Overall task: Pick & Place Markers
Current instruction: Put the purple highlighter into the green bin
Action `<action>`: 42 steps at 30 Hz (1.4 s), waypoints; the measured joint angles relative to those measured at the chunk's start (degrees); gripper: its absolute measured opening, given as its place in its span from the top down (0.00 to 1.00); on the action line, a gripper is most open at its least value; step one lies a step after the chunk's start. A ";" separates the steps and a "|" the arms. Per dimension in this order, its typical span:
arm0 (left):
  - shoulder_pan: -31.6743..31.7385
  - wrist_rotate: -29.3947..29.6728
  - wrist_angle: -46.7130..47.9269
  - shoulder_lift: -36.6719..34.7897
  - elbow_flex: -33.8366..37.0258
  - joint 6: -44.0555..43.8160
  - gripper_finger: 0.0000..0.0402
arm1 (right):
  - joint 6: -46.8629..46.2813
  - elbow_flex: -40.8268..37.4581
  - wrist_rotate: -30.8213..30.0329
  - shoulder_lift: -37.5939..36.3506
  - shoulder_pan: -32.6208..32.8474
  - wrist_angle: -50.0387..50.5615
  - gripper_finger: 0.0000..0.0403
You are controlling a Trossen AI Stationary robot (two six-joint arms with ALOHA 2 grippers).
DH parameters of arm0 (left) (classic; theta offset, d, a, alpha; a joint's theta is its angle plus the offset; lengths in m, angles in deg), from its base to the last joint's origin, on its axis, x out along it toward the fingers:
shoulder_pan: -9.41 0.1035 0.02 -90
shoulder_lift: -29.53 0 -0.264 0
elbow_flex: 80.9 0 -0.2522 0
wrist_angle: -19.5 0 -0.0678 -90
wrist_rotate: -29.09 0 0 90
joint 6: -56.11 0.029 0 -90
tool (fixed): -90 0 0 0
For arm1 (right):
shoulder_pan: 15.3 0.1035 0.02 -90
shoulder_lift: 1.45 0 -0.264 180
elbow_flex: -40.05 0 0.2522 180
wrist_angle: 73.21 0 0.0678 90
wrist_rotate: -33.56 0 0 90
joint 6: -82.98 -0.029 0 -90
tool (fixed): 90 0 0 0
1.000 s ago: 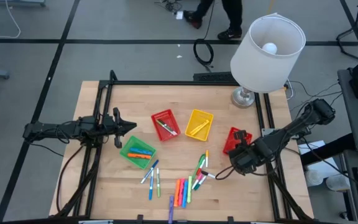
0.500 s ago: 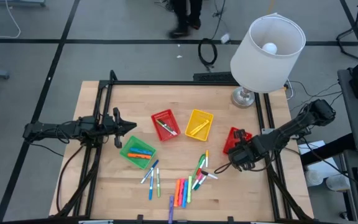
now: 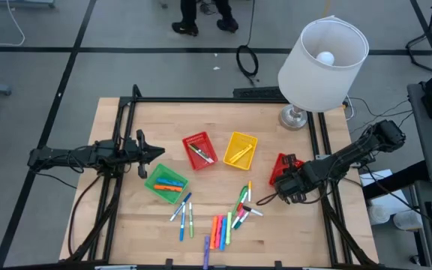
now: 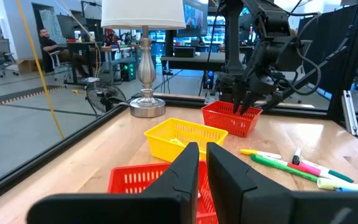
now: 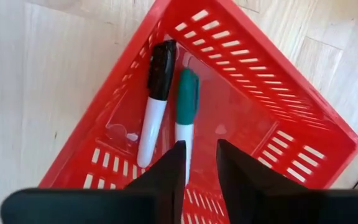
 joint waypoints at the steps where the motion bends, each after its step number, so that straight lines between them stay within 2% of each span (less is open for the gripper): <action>1: 0.00 0.00 0.00 -0.01 0.00 0.00 0.91 | -0.32 0.00 0.01 0.01 0.00 0.00 0.80; 7: 0.00 0.00 0.00 -0.02 0.00 0.00 0.91 | -6.58 4.27 0.02 -0.96 0.00 4.04 0.79; 10: 0.00 0.00 -0.01 -0.01 0.00 0.00 0.91 | -9.65 10.70 -0.80 -3.17 0.20 7.99 0.82; 13: 0.00 0.00 -0.02 -0.02 0.00 0.00 0.91 | -11.23 18.19 -5.79 -7.30 1.57 10.15 0.86; 16: 0.00 0.00 -0.02 -0.02 0.00 0.00 0.91 | -8.81 23.39 -13.67 -13.43 4.75 4.09 0.91; 18: 0.00 0.00 0.00 -0.01 0.00 0.00 0.91 | -3.72 23.44 -17.06 -18.34 7.51 -7.71 0.94; 22: 0.00 0.00 0.02 -0.02 0.00 0.00 0.91 | 10.13 15.23 -16.34 -27.25 11.39 -35.25 0.99; 25: 0.00 0.00 0.09 -0.02 0.00 0.00 0.91 | 15.18 5.65 -13.80 -33.78 12.00 -47.35 0.99; 30: 0.00 -0.02 0.62 0.00 0.00 0.00 0.91 | 14.38 -10.65 -14.97 -45.12 11.24 -58.43 1.00; 33: 0.00 0.00 0.70 0.00 0.00 0.03 0.91 | 14.33 -17.91 -12.22 -51.54 10.86 -63.34 1.00; 38: 0.00 0.07 0.48 0.00 0.00 2.34 0.91 | 14.00 -26.43 -13.91 -61.05 9.03 -68.57 1.00; 42: 0.00 0.10 0.31 -0.01 0.00 2.54 0.91 | 10.41 -31.39 -13.75 -65.33 7.07 -70.65 1.00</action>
